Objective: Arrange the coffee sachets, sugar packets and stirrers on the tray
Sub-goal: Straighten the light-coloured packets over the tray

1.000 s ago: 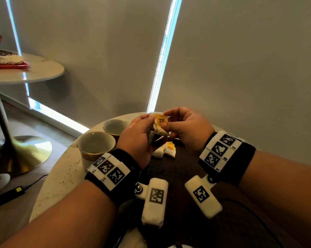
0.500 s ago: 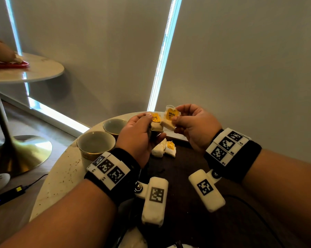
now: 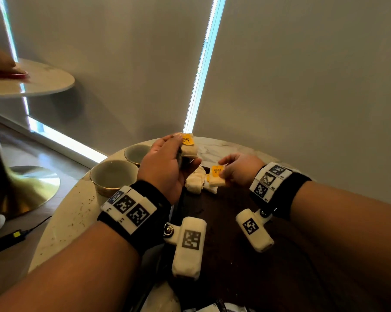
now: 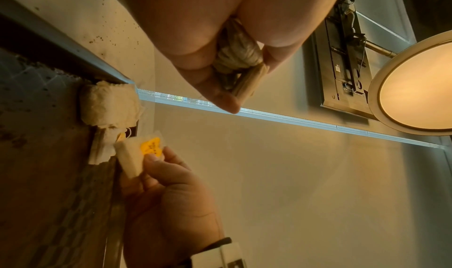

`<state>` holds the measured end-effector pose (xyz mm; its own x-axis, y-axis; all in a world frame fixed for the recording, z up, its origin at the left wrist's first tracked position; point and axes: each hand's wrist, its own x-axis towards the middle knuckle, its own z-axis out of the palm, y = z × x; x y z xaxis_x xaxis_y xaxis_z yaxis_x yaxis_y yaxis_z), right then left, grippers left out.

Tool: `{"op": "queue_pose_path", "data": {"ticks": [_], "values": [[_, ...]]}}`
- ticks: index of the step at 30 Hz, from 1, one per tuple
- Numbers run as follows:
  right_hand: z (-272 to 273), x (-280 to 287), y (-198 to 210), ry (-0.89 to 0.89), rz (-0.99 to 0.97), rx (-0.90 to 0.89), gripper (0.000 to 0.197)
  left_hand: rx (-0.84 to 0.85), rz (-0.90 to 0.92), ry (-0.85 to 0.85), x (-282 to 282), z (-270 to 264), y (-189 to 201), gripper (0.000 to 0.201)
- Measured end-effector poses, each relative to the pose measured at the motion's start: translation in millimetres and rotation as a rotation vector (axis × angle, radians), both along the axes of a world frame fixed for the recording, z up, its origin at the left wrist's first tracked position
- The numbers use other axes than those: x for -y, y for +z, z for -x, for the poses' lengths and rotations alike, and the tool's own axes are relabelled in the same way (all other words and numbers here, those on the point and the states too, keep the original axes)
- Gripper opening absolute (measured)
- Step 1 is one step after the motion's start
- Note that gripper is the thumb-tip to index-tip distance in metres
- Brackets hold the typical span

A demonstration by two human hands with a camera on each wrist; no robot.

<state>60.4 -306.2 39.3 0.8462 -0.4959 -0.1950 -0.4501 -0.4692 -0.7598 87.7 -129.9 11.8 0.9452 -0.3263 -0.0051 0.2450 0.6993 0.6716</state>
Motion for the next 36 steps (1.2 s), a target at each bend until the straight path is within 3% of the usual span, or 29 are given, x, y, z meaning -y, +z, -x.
{"op": "queue_pose_path", "data": {"ticks": [7,12,17,21,24,28,36], "values": [[-3.3,-8.3,-12.0,-0.007,-0.026,-0.119,0.023,-0.006,-0.009,0.017,0.1,1.6,0.7,0.030],[-8.6,-3.7,-14.4,0.041,0.173,-0.183,0.015,-0.010,-0.018,0.020,-0.2,1.5,0.8,0.031],[-4.4,0.3,-15.0,0.050,0.248,-0.231,0.030,-0.019,-0.006,0.016,0.2,2.0,1.6,0.030],[5.5,1.2,-8.9,0.058,0.370,-0.097,0.024,-0.021,-0.008,0.016,0.3,2.2,1.4,0.029],[18.2,-3.0,-2.4,0.246,0.431,-0.043,0.019,-0.017,-0.007,0.011,0.5,2.6,0.9,0.025],[31.7,-12.8,-1.2,0.538,0.612,-0.227,0.029,-0.007,-0.003,0.013,0.2,2.9,1.1,0.016],[30.4,-13.8,-10.4,0.673,0.781,-0.345,0.032,-0.009,-0.028,0.013,-0.3,3.6,0.7,0.025]]}}
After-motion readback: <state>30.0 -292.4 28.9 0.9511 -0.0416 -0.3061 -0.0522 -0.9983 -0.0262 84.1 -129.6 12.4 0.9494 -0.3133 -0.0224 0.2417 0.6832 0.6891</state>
